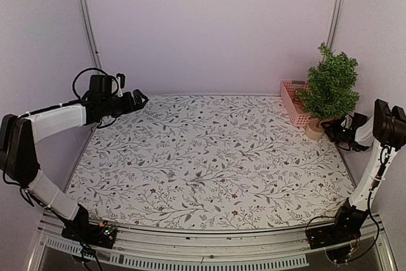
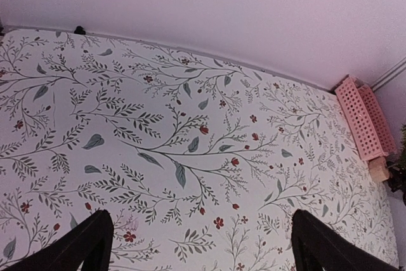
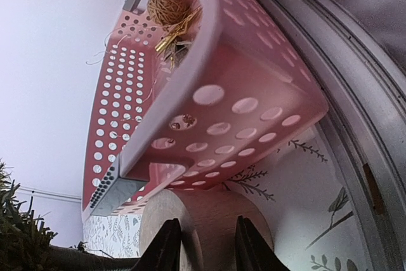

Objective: Decorate the small christmas tree

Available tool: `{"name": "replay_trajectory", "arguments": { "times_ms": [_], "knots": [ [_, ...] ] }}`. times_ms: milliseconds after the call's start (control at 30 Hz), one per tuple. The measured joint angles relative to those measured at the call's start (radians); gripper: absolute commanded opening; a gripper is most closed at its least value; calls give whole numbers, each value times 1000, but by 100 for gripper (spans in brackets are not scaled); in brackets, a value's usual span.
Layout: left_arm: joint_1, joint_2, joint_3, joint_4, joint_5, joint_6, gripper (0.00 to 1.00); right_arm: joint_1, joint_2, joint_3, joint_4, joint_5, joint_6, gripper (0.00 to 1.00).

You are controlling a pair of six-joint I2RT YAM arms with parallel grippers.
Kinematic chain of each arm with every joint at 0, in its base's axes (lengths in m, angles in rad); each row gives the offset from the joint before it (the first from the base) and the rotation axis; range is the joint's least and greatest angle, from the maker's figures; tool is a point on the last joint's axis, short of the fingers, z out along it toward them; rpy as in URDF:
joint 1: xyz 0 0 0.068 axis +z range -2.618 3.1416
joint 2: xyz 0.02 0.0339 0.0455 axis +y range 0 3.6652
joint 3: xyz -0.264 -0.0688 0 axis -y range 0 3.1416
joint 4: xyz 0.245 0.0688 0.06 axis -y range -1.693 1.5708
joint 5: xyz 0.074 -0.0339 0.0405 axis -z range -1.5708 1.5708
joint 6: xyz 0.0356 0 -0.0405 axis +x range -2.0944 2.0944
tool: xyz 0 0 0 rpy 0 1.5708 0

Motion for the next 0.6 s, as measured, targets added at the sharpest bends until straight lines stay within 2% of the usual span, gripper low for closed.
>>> {"name": "replay_trajectory", "arguments": {
  "times_ms": [333,600],
  "knots": [
    [0,0,0,0,0,15,99,48,-6,-10,-25,-46,-28,32],
    [0,-6,-1,0,0,16,99,148,-80,-111,-22,-48,-35,32]
  ]
}}
